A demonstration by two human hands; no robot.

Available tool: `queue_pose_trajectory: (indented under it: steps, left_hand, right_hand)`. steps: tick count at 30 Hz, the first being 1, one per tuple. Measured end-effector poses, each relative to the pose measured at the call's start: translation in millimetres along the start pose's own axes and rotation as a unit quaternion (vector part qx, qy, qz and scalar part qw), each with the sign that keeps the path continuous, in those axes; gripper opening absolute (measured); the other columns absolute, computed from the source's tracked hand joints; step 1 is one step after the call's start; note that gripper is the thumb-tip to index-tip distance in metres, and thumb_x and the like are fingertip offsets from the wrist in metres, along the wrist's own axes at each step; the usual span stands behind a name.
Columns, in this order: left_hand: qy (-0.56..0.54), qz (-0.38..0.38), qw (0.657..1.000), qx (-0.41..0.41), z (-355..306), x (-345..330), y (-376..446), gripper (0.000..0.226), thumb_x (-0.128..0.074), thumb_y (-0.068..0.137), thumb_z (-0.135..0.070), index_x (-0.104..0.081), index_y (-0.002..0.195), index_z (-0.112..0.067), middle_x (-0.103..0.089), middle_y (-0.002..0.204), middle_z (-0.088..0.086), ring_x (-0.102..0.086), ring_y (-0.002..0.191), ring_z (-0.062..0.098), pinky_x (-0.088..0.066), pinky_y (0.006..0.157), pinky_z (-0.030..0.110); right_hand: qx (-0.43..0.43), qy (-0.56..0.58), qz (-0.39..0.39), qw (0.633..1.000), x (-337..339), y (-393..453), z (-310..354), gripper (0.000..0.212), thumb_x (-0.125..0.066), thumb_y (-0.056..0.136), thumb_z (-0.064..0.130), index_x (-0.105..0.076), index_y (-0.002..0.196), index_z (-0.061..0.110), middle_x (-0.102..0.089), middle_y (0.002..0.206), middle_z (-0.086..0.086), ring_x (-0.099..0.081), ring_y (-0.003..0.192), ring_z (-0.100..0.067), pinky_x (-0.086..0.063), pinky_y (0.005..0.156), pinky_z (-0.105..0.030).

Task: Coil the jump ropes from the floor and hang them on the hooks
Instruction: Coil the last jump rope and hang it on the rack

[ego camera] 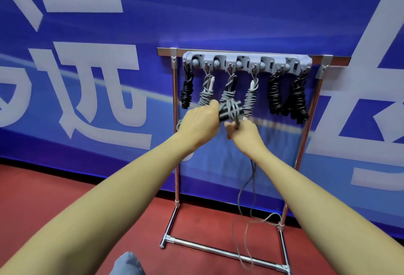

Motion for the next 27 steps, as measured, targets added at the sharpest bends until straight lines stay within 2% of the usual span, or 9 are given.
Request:
queue_pose_trajectory:
  steps: [2,7,13,16,19,21,23,25,27]
  left_hand:
    - [-0.008,-0.007,0.998,0.067,2.7,1.3,6.0,0.009,-0.045,0.091,-0.005,-0.044,0.1,-0.006,-0.059,0.084,0.011,-0.053,0.072,0.034,-0.031,0.058,0.035]
    - [0.034,0.051,0.992,0.113,8.9,-6.4,8.8,0.018,-0.045,0.088,0.004,-0.047,0.105,0.0,-0.064,0.098,0.015,-0.063,0.086,0.035,-0.037,0.06,0.035]
    - [0.086,0.108,0.984,0.114,17.7,-24.1,0.7,0.021,-0.048,0.086,0.008,-0.048,0.106,0.0,-0.065,0.097,0.013,-0.064,0.086,0.032,-0.037,0.06,0.033]
    - [0.138,0.125,0.981,0.048,25.2,-31.8,-7.4,0.014,-0.047,0.088,0.002,-0.046,0.1,-0.004,-0.065,0.095,0.011,-0.061,0.077,0.031,-0.032,0.052,0.03]
    - [0.178,0.133,0.975,-0.023,30.3,-40.5,-14.0,0.014,-0.049,0.086,-0.001,-0.045,0.098,-0.007,-0.066,0.093,0.009,-0.059,0.074,0.029,-0.026,0.047,0.029]
    - [0.197,0.135,0.969,-0.06,27.9,-42.0,-16.8,0.015,-0.046,0.088,-0.003,-0.047,0.102,-0.006,-0.065,0.091,0.008,-0.062,0.078,0.03,-0.031,0.053,0.03]
    - [0.208,0.134,0.963,-0.105,25.3,-41.7,-17.2,0.011,-0.042,0.09,-0.005,-0.046,0.101,-0.007,-0.059,0.082,0.007,-0.059,0.075,0.031,-0.027,0.049,0.03]
    - [0.2,0.096,0.961,-0.163,24.7,-38.5,-17.8,0.01,-0.047,0.085,-0.002,-0.042,0.09,-0.01,-0.05,0.07,0.006,-0.05,0.058,0.029,-0.015,0.043,0.026]
    - [0.175,0.049,0.956,-0.228,24.3,-30.9,-22.1,0.02,-0.057,0.063,0.004,-0.045,0.071,-0.009,-0.044,0.048,0.005,-0.035,0.035,0.024,-0.001,0.045,0.016]
  right_hand:
    - [0.016,-0.027,0.026,0.999,-6.3,-6.8,-5.9,0.038,-0.049,0.095,0.029,-0.058,0.063,0.009,-0.053,0.053,0.005,-0.051,0.054,-0.021,-0.046,0.062,-0.035]
    - [0.048,-0.061,0.057,0.995,-12.9,-15.6,-2.4,0.032,-0.055,0.088,0.028,-0.044,0.062,0.013,-0.053,0.062,-0.004,-0.048,0.065,-0.023,-0.046,0.066,-0.039]
    - [0.16,-0.183,0.088,0.966,-3.3,-16.7,22.4,0.008,-0.055,0.08,0.019,-0.057,0.075,0.013,-0.054,0.069,0.005,-0.051,0.073,-0.022,-0.034,0.058,-0.029]
    - [0.245,-0.256,0.058,0.933,5.8,-18.4,34.5,0.009,-0.053,0.082,0.021,-0.049,0.075,0.018,-0.055,0.071,0.0,-0.049,0.072,-0.026,-0.034,0.059,-0.031]
    - [0.273,-0.247,0.019,0.93,15.6,-13.2,40.6,0.006,-0.053,0.082,0.017,-0.055,0.087,0.018,-0.06,0.078,-0.001,-0.052,0.076,-0.03,-0.033,0.06,-0.032]
    - [0.246,-0.211,-0.001,0.946,15.0,-6.1,38.1,0.019,-0.05,0.08,0.012,-0.054,0.098,0.019,-0.06,0.082,-0.001,-0.052,0.078,-0.032,-0.034,0.062,-0.034]
    - [0.176,-0.112,-0.01,0.978,11.1,0.7,31.3,0.019,-0.049,0.079,0.009,-0.048,0.094,0.021,-0.061,0.078,-0.003,-0.051,0.072,-0.032,-0.043,0.062,-0.039]
    - [0.107,-0.017,-0.013,0.994,7.2,9.3,20.5,0.015,-0.057,0.082,0.011,-0.046,0.084,0.022,-0.057,0.068,-0.002,-0.05,0.063,-0.025,-0.049,0.062,-0.045]
    - [0.07,0.006,-0.005,0.998,7.1,14.7,11.9,0.024,-0.068,0.082,0.021,-0.046,0.077,0.025,-0.052,0.064,0.003,-0.049,0.066,-0.022,-0.049,0.065,-0.043]
Point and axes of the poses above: each hand's wrist, its own y-axis towards the middle knuckle, its own x-axis out of the back of the hand, z = x × y, the point moved 2 cm from there along y, towards the middle knuckle
